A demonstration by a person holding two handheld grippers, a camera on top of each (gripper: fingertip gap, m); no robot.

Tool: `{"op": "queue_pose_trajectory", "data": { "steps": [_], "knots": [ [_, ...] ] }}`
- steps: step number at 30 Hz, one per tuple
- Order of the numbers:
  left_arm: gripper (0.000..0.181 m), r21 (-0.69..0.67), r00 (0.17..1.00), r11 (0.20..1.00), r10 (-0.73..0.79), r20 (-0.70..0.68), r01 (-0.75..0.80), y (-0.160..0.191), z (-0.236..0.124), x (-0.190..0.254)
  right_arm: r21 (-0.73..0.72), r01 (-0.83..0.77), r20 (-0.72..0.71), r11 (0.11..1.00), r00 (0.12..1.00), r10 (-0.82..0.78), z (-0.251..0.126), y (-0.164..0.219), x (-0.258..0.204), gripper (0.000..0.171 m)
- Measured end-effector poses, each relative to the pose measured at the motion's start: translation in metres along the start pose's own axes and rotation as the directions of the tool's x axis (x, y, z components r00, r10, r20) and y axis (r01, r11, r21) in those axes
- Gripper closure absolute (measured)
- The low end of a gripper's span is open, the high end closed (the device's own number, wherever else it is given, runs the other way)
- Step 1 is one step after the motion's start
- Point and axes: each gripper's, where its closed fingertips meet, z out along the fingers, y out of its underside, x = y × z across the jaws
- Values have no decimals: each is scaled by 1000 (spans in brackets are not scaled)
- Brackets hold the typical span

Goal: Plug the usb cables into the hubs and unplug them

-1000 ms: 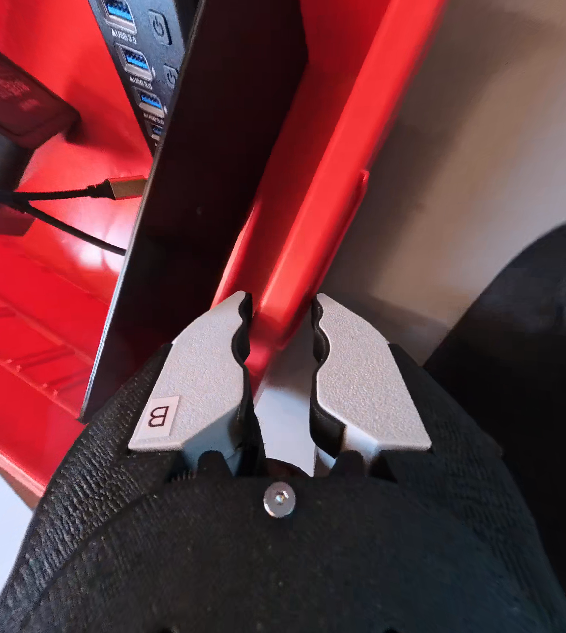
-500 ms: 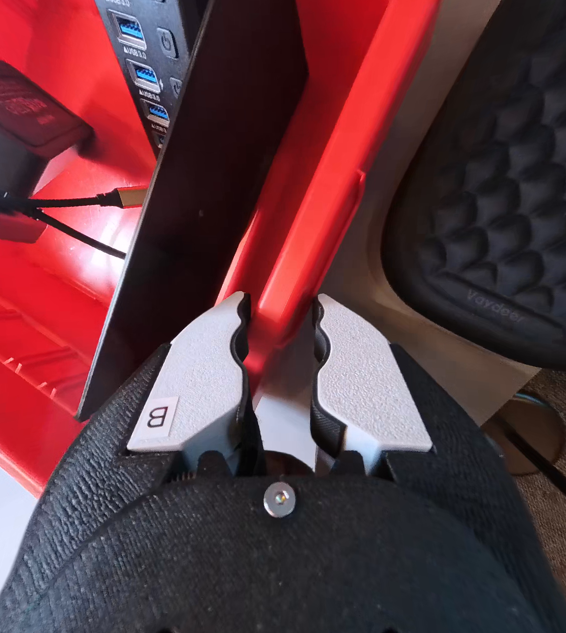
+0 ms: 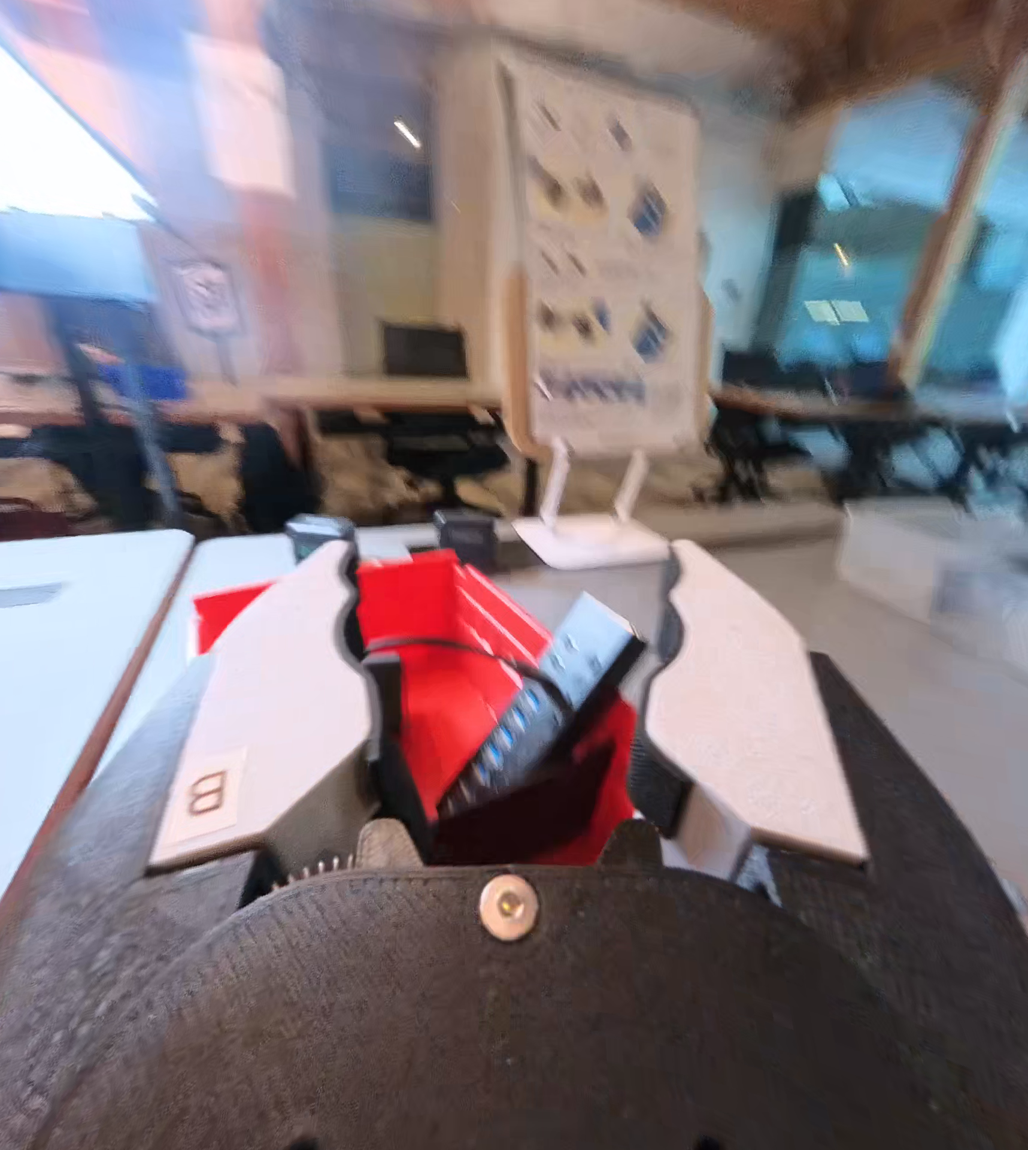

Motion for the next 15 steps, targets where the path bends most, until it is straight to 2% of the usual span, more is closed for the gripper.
{"op": "queue_pose_trajectory", "data": {
  "steps": [1, 2, 3, 5, 8, 10, 12, 14, 15],
  "knots": [
    [68, 75, 999, 997, -19, 46, 16, -11, 3, -5, 153, 3, -10, 988, 1000, -2, 6, -19, -5, 50],
    [56, 123, 998, 992, 0, 55, -7, -16, 6, -5, 266, 18, -31, 964, 999, -10, 10, -32, -9, 41],
    [53, 153, 998, 987, 33, 58, -41, -19, 9, -3, 334, 30, -25, 942, 999, -23, 15, -38, -17, 34],
    [52, 166, 993, 980, 94, 77, -106, -18, 18, 1, 390, 27, 17, 921, 999, -37, 30, -37, -36, 25],
    [51, 152, 994, 983, 95, 51, -101, -12, 33, 8, 419, -21, 117, 908, 993, -31, 55, -23, -64, 25],
    [56, 92, 996, 992, 89, 15, -90, -3, 45, 10, 409, -99, 181, 907, 983, 26, 70, -6, -76, 27],
    [69, -1, 994, 995, 96, -53, -97, 10, 54, 13, 382, -189, 242, 905, 965, 100, 83, 15, -86, 30],
    [86, -181, 978, 979, 56, -202, -93, 35, 59, 30, 337, -257, 274, 906, 947, 167, 92, 37, -91, 31],
    [88, -283, 968, 955, 18, -250, -91, 49, 60, 38, 314, -281, 285, 907, 939, 192, 95, 45, -93, 32]
  ]
}}
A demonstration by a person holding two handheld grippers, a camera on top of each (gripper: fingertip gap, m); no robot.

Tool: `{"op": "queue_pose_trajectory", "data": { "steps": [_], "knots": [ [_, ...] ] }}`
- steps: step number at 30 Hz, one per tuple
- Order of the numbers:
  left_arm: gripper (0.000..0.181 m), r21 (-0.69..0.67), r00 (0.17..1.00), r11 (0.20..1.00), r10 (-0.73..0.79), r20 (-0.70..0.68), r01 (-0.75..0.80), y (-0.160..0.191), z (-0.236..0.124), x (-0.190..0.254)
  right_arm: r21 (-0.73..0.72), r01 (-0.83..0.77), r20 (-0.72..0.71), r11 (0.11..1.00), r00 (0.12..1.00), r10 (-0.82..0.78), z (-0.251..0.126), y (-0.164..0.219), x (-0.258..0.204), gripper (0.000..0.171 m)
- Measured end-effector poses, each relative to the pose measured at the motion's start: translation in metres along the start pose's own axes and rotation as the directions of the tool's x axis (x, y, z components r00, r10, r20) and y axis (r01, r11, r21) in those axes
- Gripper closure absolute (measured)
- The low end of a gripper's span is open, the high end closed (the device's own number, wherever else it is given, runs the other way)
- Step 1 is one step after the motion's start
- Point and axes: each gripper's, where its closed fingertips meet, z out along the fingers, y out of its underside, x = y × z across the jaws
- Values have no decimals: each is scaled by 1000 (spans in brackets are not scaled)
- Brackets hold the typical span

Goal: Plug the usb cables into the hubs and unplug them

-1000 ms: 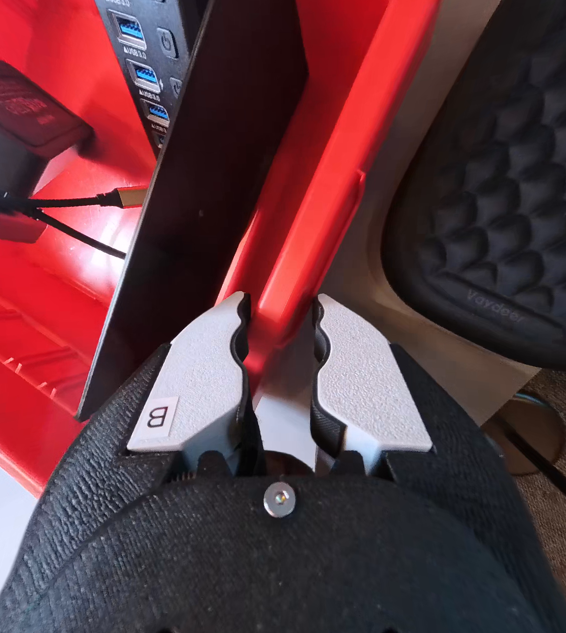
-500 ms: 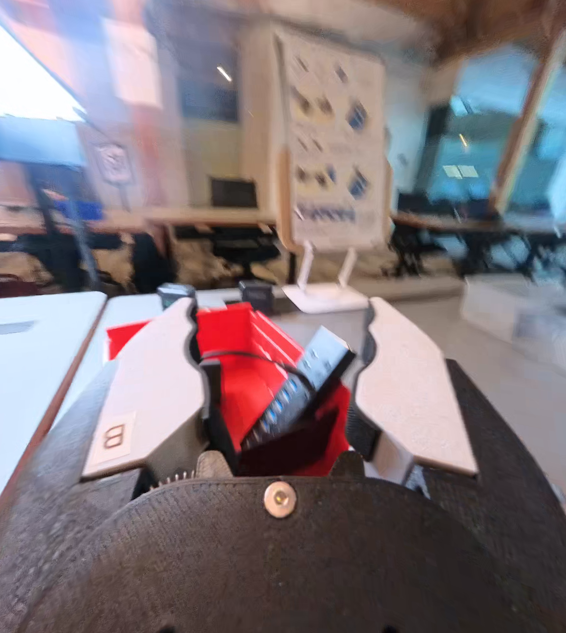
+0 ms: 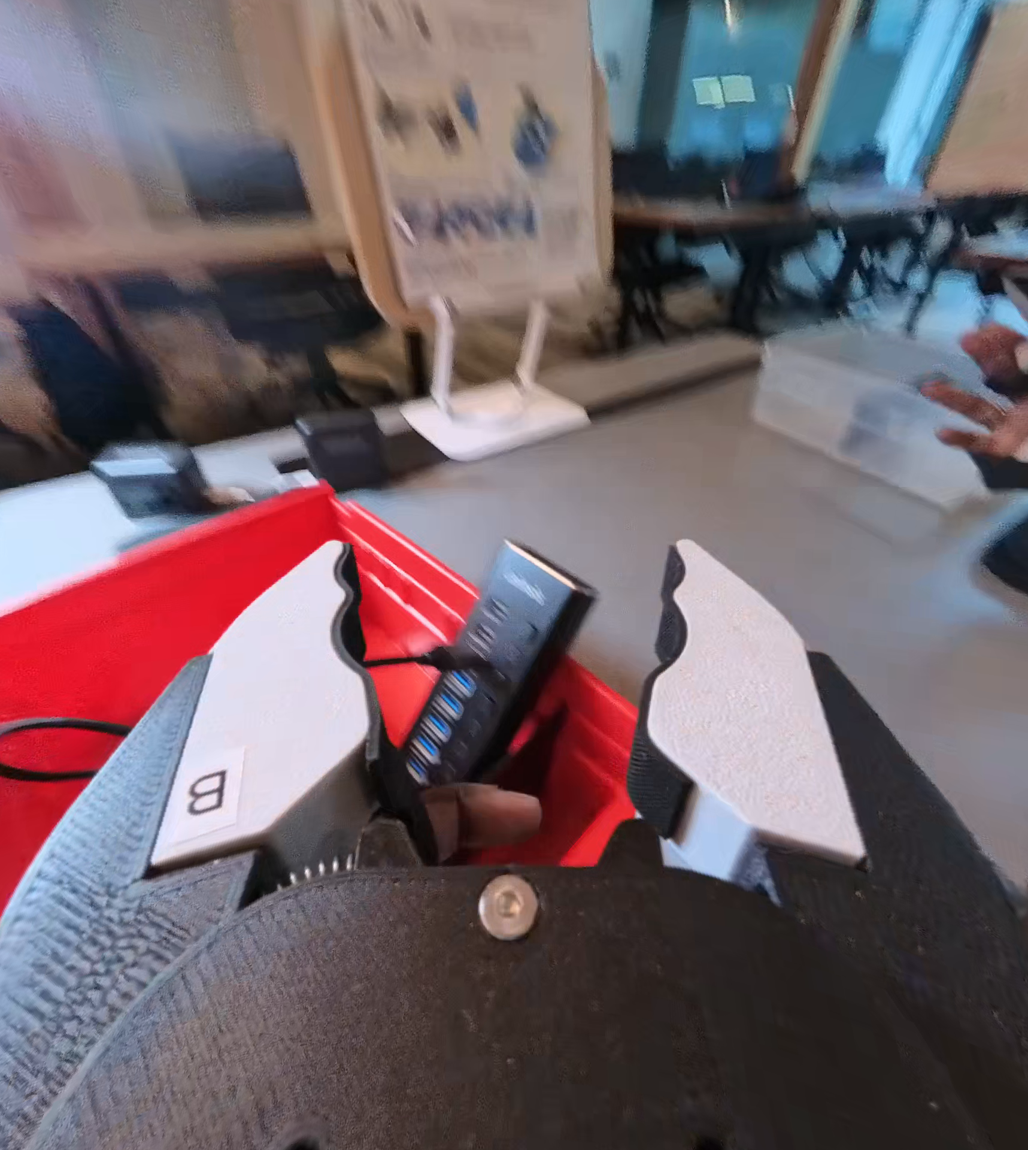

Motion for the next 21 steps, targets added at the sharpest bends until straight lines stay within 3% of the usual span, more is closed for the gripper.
{"op": "queue_pose_trajectory", "data": {
  "steps": [3, 6, 11, 13, 16, 20, 21],
  "knots": [
    [89, -183, 996, 981, 49, -74, -62, 30, 17, 18, -31, -3, 2, 1000, 1000, 3, -2, 10, -1, 36],
    [93, -242, 987, 957, 162, -20, -162, 41, 36, 19, -51, 13, -16, 999, 1000, -14, -5, 15, 4, 39],
    [96, -278, 969, 952, 181, 168, -130, 60, 68, 16, -50, -21, -20, 999, 1000, 20, -7, 16, 6, 42],
    [107, -296, 929, 944, 235, 285, -147, 68, 71, 11, -58, 0, -30, 998, 1000, -1, -9, 17, 7, 43],
    [139, -307, 852, 926, 335, 403, -219, 67, 70, 4, -60, -20, -29, 998, 999, 18, -9, 18, 8, 44],
    [153, -328, 746, 895, 436, 503, -303, 50, 58, -8, -90, -35, -20, 995, 999, 33, -9, 25, 6, 45],
    [153, -294, 770, 915, 395, 501, -278, 44, 56, -8, -102, -21, -21, 995, 1000, 19, -9, 27, 6, 46]
  ]
}}
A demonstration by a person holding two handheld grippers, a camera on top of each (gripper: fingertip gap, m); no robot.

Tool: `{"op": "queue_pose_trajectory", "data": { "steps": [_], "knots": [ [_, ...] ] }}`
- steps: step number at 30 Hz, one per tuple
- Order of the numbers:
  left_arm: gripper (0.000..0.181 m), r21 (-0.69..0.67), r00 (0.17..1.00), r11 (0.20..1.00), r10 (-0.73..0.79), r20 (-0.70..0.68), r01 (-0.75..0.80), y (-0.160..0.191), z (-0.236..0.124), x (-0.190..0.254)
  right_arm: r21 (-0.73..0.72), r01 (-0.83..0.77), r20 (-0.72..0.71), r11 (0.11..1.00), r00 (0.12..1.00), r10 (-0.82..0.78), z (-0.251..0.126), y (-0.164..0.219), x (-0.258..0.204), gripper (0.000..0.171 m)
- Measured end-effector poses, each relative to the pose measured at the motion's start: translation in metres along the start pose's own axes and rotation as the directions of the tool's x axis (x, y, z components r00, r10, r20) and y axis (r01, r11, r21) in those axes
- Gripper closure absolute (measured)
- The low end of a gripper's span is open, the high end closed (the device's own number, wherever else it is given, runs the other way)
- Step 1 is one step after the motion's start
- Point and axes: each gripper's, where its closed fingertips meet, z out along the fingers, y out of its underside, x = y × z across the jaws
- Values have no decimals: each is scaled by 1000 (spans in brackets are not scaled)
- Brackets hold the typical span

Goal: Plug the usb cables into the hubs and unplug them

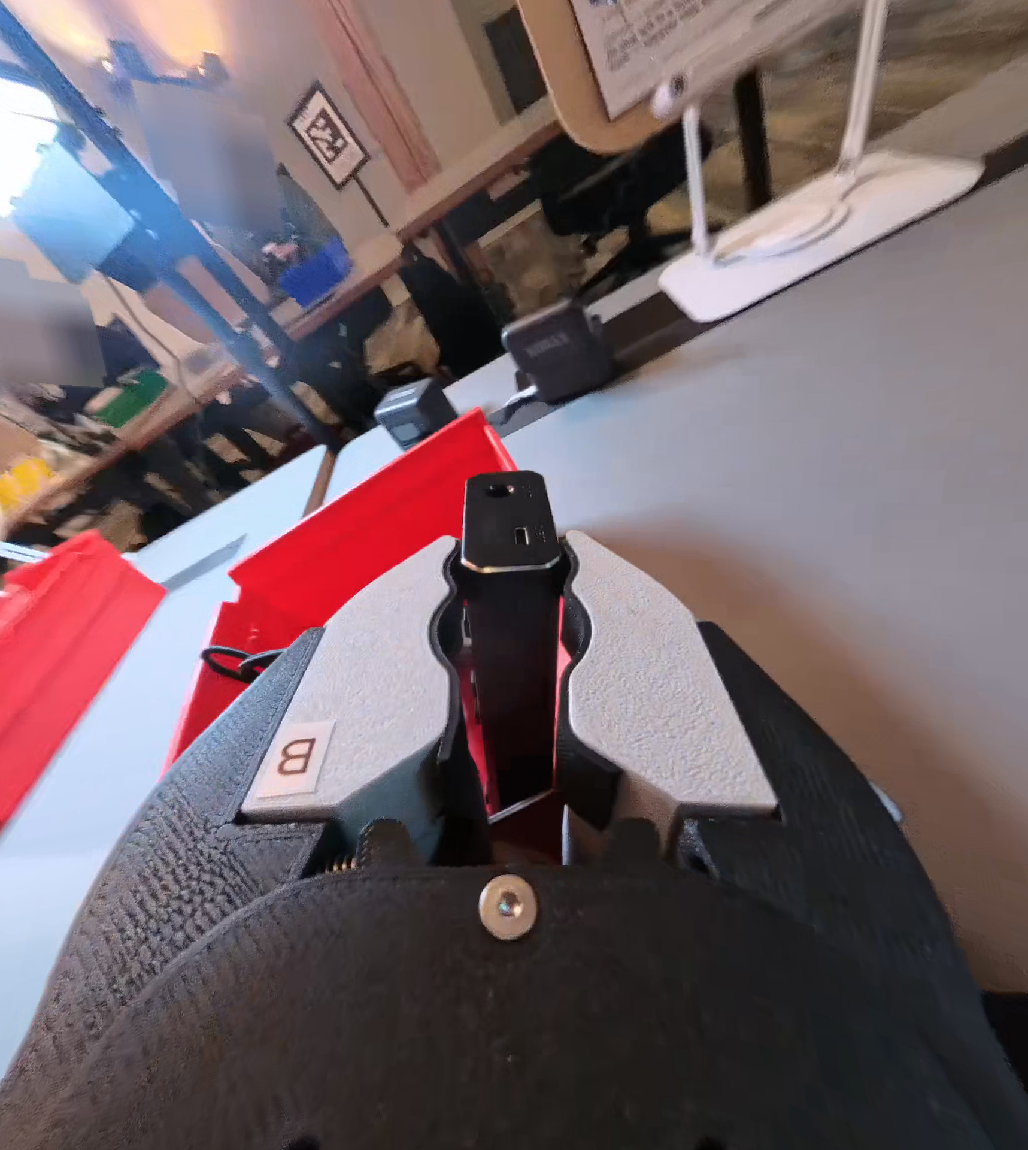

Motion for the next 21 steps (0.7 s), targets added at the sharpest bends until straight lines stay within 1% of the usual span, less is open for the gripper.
{"op": "queue_pose_trajectory", "data": {
  "steps": [1, 3, 6, 9, 12, 13, 14, 16, 19, 21],
  "knots": [
    [154, 25, 998, 998, -55, -29, 56, -6, -3, -4, -12, 14, -4, 1000, 1000, -14, 0, 2, 0, 46],
    [154, 75, 991, 988, -129, -41, 132, -20, -12, -19, -25, 26, -3, 999, 1000, -26, 1, 4, 0, 46],
    [154, 155, 985, 973, -167, -29, 170, -45, -29, -43, -32, 15, 1, 999, 1000, -15, 1, 7, -1, 46],
    [154, 297, 987, 942, -160, -22, 159, -85, -55, -57, -46, 9, 4, 999, 1000, -8, 1, 11, -1, 48],
    [154, 474, 993, 873, -120, -15, 113, -134, -85, -57, -72, -2, 14, 997, 1000, 3, 3, 17, -3, 50],
    [154, 525, 993, 843, -108, -48, 117, -150, -93, -50, -84, -2, 19, 996, 1000, 4, 4, 20, -4, 51],
    [154, 564, 989, 813, -97, -111, 143, -164, -99, -40, -98, -1, 25, 995, 1000, 3, 4, 23, -6, 51],
    [154, 593, 957, 771, -73, -280, 232, -186, -105, -14, -129, 7, 38, 992, 999, -2, 5, 30, -9, 53],
    [154, 584, 877, 737, -24, -480, 340, -208, -106, 27, -164, 23, 55, 986, 998, -14, 7, 38, -13, 56],
    [155, 541, 803, 746, 16, -596, 388, -215, -100, 58, -181, 27, 69, 983, 997, -15, 8, 42, -17, 58]
  ]
}}
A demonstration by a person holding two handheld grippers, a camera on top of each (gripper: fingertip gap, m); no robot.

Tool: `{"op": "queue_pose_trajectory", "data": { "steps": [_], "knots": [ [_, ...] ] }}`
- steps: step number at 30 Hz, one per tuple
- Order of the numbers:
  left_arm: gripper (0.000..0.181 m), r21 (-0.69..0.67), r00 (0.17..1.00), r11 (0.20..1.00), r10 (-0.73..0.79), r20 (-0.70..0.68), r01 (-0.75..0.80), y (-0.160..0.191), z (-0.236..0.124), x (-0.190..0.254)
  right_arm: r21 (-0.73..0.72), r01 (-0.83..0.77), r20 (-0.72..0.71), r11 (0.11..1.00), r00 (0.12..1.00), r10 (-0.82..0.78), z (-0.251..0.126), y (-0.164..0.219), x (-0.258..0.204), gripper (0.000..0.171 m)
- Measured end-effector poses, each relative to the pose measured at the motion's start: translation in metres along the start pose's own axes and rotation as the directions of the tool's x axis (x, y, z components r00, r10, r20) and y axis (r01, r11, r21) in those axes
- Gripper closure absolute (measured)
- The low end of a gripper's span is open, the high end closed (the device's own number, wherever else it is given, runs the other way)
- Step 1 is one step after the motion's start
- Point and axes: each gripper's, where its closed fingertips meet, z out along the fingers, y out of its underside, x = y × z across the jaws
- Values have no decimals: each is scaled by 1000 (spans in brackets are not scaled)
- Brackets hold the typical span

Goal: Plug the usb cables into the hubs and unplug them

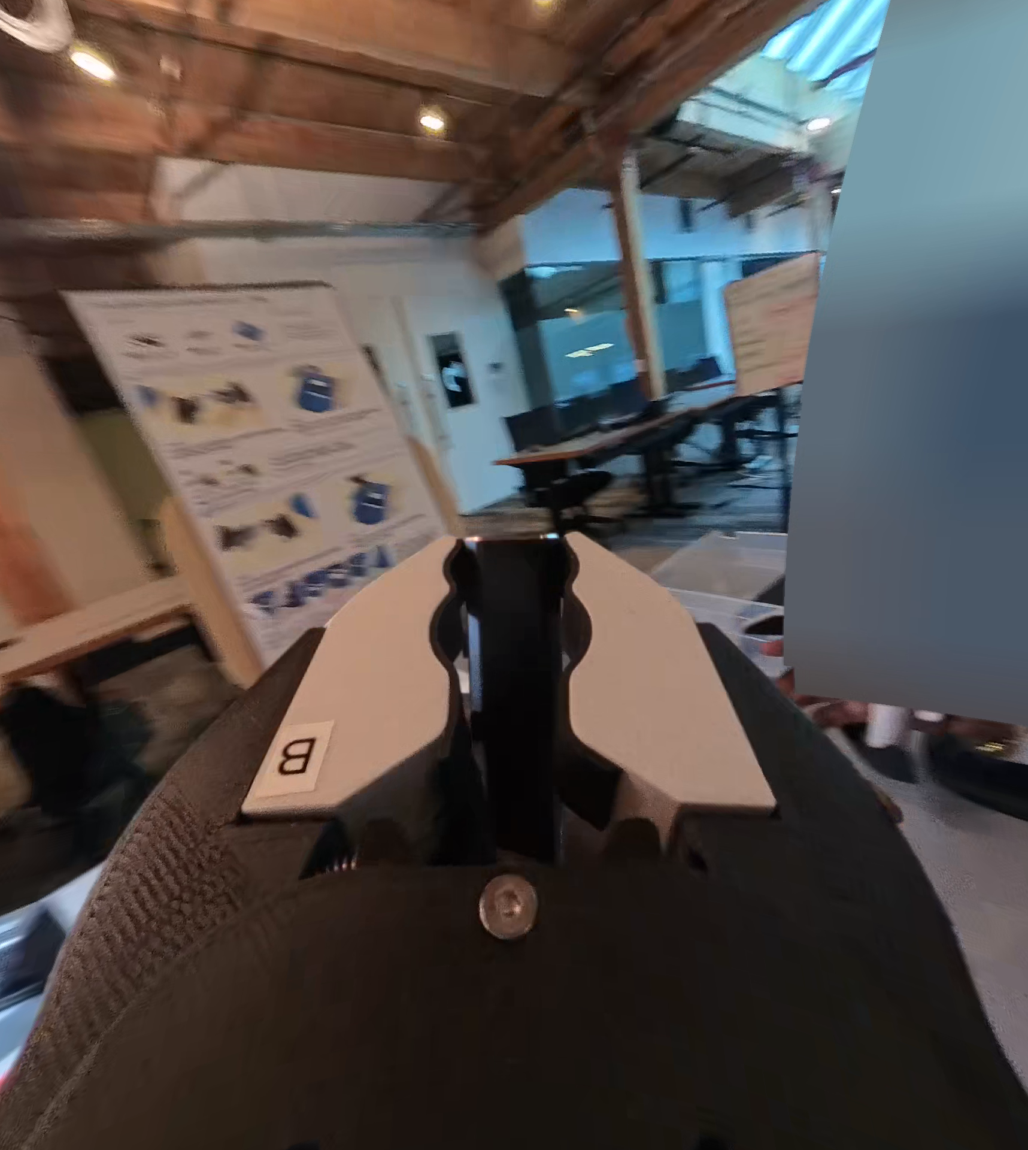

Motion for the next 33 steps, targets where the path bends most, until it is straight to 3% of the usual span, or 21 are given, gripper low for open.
{"op": "queue_pose_trajectory", "data": {
  "steps": [4, 10, 12, 16, 22, 29, 33],
  "knots": [
    [153, -47, 956, 984, -178, -231, 172, 38, 42, 49, -27, 14, 10, 1000, 1000, -13, 1, 5, -3, 62],
    [154, -63, 816, 922, -367, -447, 381, 95, 78, 117, -22, 13, -15, 1000, 1000, -14, -3, 2, 3, 70],
    [154, -28, 725, 892, -385, -572, 451, 98, 72, 134, -23, 7, -15, 1000, 1000, -7, -5, 3, 4, 74],
    [154, -131, 496, 824, -450, -742, 552, 114, 53, 149, -48, -3, 17, 999, 1000, 4, -4, 8, -1, 84],
    [154, -209, 309, 807, -431, -848, 552, 139, 17, 146, -131, 16, 69, 991, 998, -7, 0, 25, -12, 90],
    [152, -180, 379, 821, -429, -820, 541, 143, 13, 127, -161, 24, 84, 987, 996, -11, 1, 32, -15, 92],
    [153, -186, 313, 852, -371, -874, 490, 136, -2, 138, -171, 26, 94, 985, 996, -10, 2, 34, -17, 93]
  ]
}}
